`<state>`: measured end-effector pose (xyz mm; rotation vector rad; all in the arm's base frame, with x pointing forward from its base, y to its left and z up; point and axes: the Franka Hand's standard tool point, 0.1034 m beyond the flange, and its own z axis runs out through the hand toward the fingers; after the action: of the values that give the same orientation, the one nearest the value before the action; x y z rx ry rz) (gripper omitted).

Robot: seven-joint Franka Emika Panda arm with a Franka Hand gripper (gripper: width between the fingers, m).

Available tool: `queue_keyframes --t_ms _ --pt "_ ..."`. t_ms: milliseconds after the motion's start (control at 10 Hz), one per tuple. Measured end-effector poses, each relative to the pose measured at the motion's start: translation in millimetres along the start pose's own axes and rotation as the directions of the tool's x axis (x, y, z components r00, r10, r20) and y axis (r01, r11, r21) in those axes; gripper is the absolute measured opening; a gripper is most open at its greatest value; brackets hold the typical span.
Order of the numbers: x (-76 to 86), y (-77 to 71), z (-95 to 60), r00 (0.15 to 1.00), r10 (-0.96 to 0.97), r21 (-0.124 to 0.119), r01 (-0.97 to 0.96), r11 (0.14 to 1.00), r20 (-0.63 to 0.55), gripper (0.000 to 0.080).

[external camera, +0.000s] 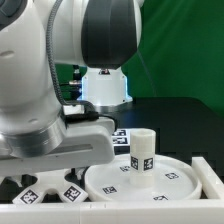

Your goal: Assemble round table

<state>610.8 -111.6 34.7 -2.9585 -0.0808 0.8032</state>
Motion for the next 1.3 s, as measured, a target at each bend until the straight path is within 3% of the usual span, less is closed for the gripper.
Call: queue_keyframes --t_ms 200,900,1000,1100,1300 --pt "-0.5 -2.6 7.3 1.0 -0.004 -0.005 0.004 1.0 -0.012 0.0649" --pt "-3.0 -0.4 6.5 1.0 -0.013 0.005 0.013 1.0 -0.017 0.0649" --pt "-8.4 -2.0 3.6 1.0 -0.003 0.003 0.003 1.0 0.008 0.0649" --pt "-11.5 -5.8 -3.7 1.0 0.012 -0.019 -0.012 1.0 0.021 0.0649" --pt "-9.2 -11.9 -4.5 0.999 0.031 -0.027 -0.031 0.999 0.016 0.0649"
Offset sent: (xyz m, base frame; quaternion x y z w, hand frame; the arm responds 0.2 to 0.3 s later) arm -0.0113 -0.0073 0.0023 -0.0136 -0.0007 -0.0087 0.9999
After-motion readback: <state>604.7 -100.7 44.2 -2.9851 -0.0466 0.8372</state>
